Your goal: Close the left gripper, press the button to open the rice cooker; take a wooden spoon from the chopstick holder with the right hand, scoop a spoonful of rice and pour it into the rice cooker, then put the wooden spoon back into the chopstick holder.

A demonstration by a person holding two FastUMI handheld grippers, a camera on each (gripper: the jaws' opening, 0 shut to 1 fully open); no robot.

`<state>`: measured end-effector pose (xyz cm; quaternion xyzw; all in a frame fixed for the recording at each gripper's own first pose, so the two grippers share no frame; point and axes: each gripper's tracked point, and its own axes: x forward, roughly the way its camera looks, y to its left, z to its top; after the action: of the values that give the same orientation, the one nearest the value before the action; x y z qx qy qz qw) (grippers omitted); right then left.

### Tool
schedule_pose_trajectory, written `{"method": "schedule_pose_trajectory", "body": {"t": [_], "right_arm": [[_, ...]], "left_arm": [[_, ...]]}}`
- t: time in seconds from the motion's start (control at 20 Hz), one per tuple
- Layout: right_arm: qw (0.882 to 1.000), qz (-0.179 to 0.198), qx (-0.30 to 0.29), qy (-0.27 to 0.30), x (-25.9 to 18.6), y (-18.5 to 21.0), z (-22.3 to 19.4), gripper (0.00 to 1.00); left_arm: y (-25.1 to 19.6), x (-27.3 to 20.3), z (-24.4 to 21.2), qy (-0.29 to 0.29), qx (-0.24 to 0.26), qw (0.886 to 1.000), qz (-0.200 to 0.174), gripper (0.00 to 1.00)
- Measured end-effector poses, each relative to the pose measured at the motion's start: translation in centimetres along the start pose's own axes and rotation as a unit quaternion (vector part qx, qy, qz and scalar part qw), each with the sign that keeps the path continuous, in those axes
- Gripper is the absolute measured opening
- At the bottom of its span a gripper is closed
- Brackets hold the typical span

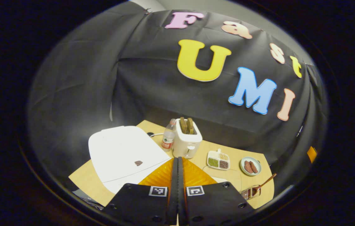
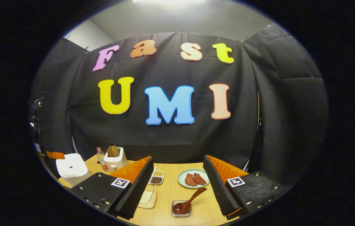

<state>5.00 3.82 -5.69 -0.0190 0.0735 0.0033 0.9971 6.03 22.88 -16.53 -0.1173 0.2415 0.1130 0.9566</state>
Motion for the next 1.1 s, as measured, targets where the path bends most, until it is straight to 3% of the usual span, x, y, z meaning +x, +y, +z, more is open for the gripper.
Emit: {"method": "schedule_pose_trajectory", "body": {"t": [0.2, 0.35, 0.7, 1.05, 1.1], "right_arm": [[1.0, -0.002, -0.01, 0.015, 0.1, 0.3, -1.5, 0.96], [1.0, -0.002, -0.014, 0.022, 0.0, 0.5, -2.0, 0.97], [0.999, -0.004, -0.02, 0.029, 0.3, 0.7, -2.2, 0.96], [0.999, 0.01, -0.02, 0.034, 0.4, 1.4, -2.5, 0.96], [0.999, 0.012, -0.018, 0.034, 0.4, 1.5, -2.4, 0.96]], "left_arm": [[5.7, 3.2, -1.6, 0.049, -0.046, 0.997, 0.028, 0.08], [8.4, 5.6, -2.4, 0.061, -0.036, 0.996, 0.05, 0.08], [9.6, 8.8, -4.7, 0.096, -0.015, 0.992, 0.075, 0.08], [9.3, 8.6, -5.8, 0.091, 0.019, 0.991, 0.096, 0.1], [9.5, 9.1, -5.5, 0.089, 0.027, 0.991, 0.099, 0.07]]}}
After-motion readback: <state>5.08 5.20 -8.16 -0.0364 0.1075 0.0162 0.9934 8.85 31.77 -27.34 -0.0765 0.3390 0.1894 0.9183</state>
